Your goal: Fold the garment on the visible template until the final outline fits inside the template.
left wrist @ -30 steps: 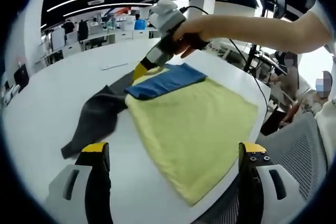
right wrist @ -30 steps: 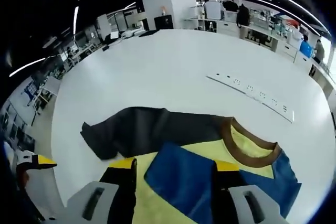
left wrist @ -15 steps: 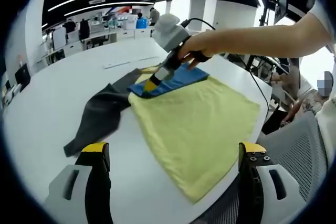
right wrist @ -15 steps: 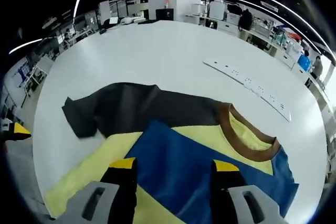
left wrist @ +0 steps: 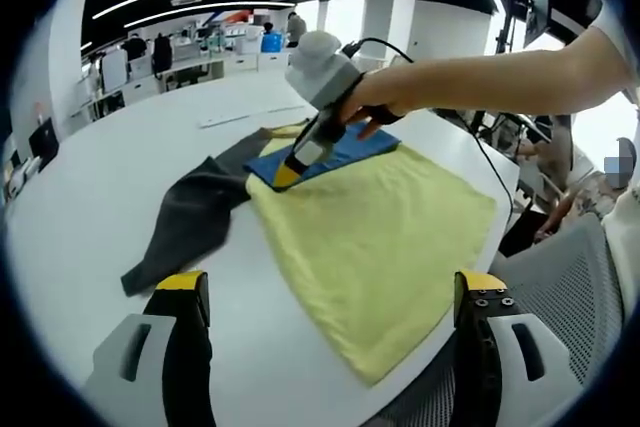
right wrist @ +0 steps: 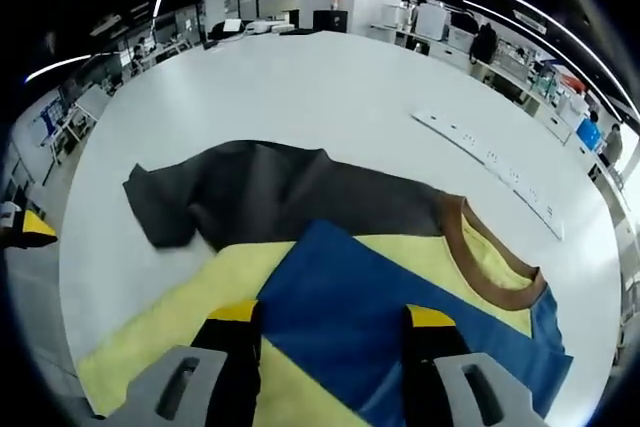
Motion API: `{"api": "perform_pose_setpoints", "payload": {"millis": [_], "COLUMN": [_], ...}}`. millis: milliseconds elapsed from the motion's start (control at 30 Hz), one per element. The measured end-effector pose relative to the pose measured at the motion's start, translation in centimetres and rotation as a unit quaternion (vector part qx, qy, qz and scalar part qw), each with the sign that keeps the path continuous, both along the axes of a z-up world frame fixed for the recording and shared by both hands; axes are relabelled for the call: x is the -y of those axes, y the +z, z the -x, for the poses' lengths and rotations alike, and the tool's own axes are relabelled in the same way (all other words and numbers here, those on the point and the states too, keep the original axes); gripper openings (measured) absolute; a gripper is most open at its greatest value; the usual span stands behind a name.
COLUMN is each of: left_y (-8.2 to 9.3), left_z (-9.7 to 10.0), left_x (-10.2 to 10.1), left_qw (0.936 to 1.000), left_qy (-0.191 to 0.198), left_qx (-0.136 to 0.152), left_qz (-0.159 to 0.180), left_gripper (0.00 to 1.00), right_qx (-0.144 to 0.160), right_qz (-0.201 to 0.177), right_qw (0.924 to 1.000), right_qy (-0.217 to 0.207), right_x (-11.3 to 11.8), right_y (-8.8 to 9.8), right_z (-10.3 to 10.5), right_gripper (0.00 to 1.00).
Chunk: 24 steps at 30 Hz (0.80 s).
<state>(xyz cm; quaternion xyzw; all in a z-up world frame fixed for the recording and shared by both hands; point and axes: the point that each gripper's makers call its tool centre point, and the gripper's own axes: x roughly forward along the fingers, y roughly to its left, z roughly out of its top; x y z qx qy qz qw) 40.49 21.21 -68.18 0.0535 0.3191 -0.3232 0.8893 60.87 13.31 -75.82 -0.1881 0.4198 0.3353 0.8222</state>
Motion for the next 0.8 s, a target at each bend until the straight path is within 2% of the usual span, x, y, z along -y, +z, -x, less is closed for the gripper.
{"api": "perform_pose_setpoints", "payload": {"millis": [133,233,367,433,500,567,700,800], "left_y": [0.2,0.4,0.7,0.9,1.0,0.9,0.9,0.9], "left_z": [-0.1,-0.2,-0.4,-0.5,-0.6,-0.7,-0.9,-1.2], "left_x": [0.1,0.1,0.2,-0.1,-0.4,-0.8,-1.6,-2.0], "left_qw": [1.0,1.0,0.9999,0.9999,0.9998,0.9998,0.9996,0.9994], "left_qy": [-0.001,0.001,0.002,0.003,0.007,0.012,0.024,0.032], "left_qx": [0.002,0.006,0.011,0.015,0.017,0.013,0.012,0.01], "left_qz": [0.001,0.003,0.01,0.006,0.006,0.008,0.008,0.01], "left_gripper": [0.99,0.99,0.99,0.99,0.99,0.99,0.99,0.99], "right_qx": [0.0,-0.009,-0.016,-0.031,-0.034,-0.04,-0.025,-0.018], "right_qz": [-0.013,-0.065,-0.071,-0.082,-0.097,-0.098,-0.088,-0.094], "right_qw": [0.9999,0.9973,0.9966,0.9952,0.9933,0.9928,0.9945,0.9938], "right_qy": [-0.011,-0.031,-0.039,-0.043,-0.054,-0.056,-0.052,-0.056], "right_x": [0.4,0.0,1.3,2.0,2.8,3.7,5.9,7.2], "right_y": [0.5,1.8,2.7,3.0,3.3,3.4,3.8,4.1], "right_z": [-0.2,-0.3,-0.3,0.3,0.5,0.8,1.1,1.2], "right_gripper": [0.58,0.62,0.69,0.76,0.84,0.88,0.92,0.97]}}
